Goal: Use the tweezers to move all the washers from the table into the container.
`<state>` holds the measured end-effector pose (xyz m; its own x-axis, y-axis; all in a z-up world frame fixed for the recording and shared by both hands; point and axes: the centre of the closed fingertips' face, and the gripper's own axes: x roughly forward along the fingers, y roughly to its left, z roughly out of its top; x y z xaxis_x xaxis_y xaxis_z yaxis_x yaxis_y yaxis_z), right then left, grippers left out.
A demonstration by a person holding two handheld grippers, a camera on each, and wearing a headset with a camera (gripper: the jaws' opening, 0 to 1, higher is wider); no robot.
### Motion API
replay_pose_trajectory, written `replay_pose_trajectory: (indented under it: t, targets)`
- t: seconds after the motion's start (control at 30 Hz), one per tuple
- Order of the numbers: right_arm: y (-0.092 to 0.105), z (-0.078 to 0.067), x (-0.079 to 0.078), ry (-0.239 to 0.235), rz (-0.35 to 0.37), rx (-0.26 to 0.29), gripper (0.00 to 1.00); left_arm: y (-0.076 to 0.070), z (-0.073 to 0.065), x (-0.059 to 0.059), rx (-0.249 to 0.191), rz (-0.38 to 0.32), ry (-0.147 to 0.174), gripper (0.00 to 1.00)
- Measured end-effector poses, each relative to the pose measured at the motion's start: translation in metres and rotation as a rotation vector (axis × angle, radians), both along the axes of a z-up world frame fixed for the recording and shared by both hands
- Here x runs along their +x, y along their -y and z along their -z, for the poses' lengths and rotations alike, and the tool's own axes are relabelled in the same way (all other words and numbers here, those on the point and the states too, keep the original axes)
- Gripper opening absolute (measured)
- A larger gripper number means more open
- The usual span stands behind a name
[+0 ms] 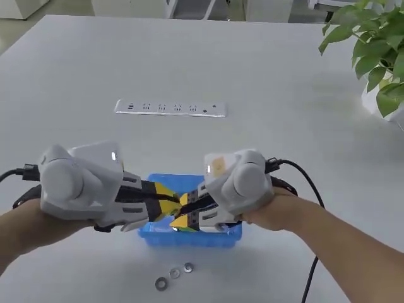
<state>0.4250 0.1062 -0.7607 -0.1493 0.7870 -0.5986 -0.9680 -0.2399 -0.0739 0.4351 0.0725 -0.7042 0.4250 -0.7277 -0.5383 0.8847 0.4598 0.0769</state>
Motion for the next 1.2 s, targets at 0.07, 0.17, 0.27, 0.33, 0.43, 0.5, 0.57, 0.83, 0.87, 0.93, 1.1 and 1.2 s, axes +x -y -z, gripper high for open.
replay_pose_trajectory:
  t: [0.07,0.17,0.27,0.33,0.43,0.5,0.57,0.83,0.87,0.93,1.1,1.2]
  targets:
    - [0.000,0.000,0.000,-0.002,0.008,-0.003,0.11,0.000,0.000,0.000,-0.003,-0.005,-0.006,0.06]
    - [0.000,-0.001,0.002,0.003,0.018,0.000,0.12,0.000,0.000,0.000,-0.002,-0.006,-0.006,0.06]
    - [0.000,-0.003,0.003,0.003,0.024,0.002,0.13,0.000,0.000,0.000,0.001,-0.006,-0.006,0.06]
    - [0.000,-0.005,0.004,0.004,0.033,0.005,0.14,0.000,0.000,0.000,0.006,-0.007,-0.002,0.06]
    - [0.001,-0.006,0.004,0.005,0.039,0.005,0.15,0.000,-0.001,-0.001,0.001,-0.010,-0.007,0.06]
    - [0.003,-0.008,0.004,0.008,0.043,0.004,0.16,0.000,-0.002,0.000,0.004,-0.011,-0.001,0.06]
    - [0.004,-0.009,0.003,0.008,0.045,0.006,0.16,0.000,-0.003,0.000,0.006,-0.007,0.007,0.06]
    - [0.008,-0.014,0.004,0.016,0.064,0.007,0.20,0.001,-0.009,0.000,-0.002,-0.007,0.017,0.06]
    - [0.009,-0.015,0.004,0.016,0.069,0.007,0.20,0.001,-0.010,0.000,-0.003,-0.008,0.016,0.06]
    - [0.011,-0.016,0.004,0.019,0.072,0.008,0.21,0.001,-0.013,-0.001,-0.006,-0.007,0.021,0.06]
    - [0.017,-0.022,0.004,0.020,0.095,0.010,0.22,0.003,-0.021,-0.002,-0.018,-0.010,0.030,0.06]
    - [0.021,-0.025,0.003,0.018,0.111,0.011,0.24,0.005,-0.026,-0.004,-0.019,-0.009,0.032,0.06]
